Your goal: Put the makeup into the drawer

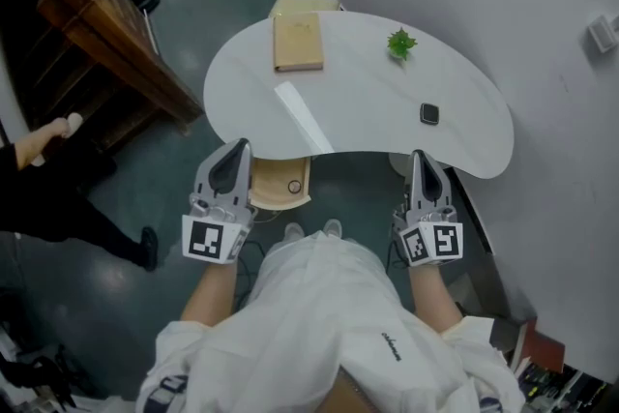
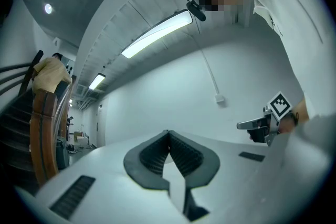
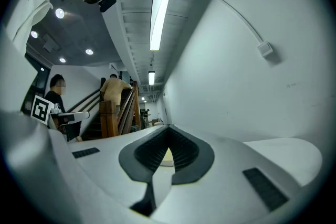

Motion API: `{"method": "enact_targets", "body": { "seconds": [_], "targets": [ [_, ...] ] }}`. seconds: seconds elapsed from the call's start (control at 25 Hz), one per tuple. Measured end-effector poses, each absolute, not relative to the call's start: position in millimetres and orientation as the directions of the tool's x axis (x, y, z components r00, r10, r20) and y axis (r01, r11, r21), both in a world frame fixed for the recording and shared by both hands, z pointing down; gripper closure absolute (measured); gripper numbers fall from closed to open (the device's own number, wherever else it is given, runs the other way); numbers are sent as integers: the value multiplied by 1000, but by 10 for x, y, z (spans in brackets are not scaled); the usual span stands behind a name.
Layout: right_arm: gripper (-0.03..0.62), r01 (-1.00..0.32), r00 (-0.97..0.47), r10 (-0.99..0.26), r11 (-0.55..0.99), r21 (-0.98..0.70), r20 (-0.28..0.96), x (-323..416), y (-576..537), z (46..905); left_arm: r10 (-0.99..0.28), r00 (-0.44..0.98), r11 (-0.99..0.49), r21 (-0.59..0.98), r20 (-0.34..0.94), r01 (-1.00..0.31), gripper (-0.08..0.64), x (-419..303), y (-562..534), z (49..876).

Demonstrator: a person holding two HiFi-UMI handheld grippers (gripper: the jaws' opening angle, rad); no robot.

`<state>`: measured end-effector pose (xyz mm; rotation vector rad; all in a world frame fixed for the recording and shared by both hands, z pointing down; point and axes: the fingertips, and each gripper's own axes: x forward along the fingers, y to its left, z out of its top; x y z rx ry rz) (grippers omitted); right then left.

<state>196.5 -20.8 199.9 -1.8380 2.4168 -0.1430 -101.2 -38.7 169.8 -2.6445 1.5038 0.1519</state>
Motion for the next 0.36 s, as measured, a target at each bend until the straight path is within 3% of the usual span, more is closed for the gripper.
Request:
{"method": "enact_targets", "body": {
  "seconds": [0.36],
  "targets": [
    [575,-954,-267,-964,267,-135,-17,1926,-213,2021,-844,520,-520,-35,-131,-853,534,-1010,-406,1719]
  ]
}}
